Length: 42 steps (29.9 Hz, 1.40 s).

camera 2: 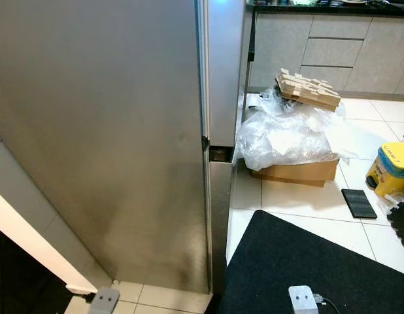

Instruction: Restocking fridge

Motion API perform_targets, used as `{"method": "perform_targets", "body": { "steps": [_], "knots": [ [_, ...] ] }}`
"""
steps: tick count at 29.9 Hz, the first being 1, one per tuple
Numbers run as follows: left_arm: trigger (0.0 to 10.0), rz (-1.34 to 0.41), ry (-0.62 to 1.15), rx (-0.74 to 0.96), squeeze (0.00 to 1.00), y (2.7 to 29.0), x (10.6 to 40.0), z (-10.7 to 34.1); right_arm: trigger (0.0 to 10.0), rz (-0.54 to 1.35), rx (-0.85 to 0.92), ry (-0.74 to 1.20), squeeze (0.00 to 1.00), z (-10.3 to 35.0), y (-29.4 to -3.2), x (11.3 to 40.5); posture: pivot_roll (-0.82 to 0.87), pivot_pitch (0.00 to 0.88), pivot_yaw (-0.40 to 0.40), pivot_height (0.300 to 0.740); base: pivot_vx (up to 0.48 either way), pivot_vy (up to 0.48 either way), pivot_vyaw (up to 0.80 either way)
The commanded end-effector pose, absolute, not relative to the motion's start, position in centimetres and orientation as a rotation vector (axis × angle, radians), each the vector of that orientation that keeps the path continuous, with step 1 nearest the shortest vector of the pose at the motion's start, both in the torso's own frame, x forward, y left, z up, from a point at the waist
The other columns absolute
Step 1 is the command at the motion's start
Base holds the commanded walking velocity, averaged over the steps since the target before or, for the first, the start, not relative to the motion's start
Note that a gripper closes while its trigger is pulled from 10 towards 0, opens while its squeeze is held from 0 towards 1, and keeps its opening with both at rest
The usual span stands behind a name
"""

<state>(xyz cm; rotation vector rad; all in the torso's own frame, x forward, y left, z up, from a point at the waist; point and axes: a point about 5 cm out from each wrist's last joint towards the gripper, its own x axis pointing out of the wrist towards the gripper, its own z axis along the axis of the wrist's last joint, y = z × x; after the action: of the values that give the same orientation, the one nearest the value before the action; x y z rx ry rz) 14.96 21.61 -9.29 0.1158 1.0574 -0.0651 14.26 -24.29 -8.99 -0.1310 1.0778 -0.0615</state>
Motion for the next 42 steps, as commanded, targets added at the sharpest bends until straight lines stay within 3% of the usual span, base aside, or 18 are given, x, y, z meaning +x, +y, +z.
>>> {"method": "perform_targets", "body": {
  "steps": [1,17,28,42],
  "knots": [
    [10.0,-0.04,1.075,0.12,0.0,22.4,14.6,-9.3,10.0,-0.069,-0.131,1.085,0.0,-9.0,-24.3,14.3,0.08,0.0,0.012,0.74,0.0,0.0,0.0],
    [10.0,-0.015,1.025,0.109,0.0,22.6,17.0,-8.3,10.0,0.039,-0.198,1.083,0.0,-9.1,-22.1,15.5,0.07,0.0,0.002,0.74,0.0,0.0,0.0],
    [10.0,-0.049,1.064,0.1,0.0,21.3,15.8,-9.1,10.0,0.058,-0.212,1.082,0.0,-9.1,-21.2,16.0,0.07,0.0,0.007,0.74,0.0,0.0,0.0],
    [10.0,-0.076,1.076,0.109,0.0,20.6,15.5,-9.4,10.0,0.042,-0.222,1.105,0.0,-9.3,-22.0,15.1,0.05,0.0,0.007,0.74,0.0,0.0,0.0]
  ]
}}
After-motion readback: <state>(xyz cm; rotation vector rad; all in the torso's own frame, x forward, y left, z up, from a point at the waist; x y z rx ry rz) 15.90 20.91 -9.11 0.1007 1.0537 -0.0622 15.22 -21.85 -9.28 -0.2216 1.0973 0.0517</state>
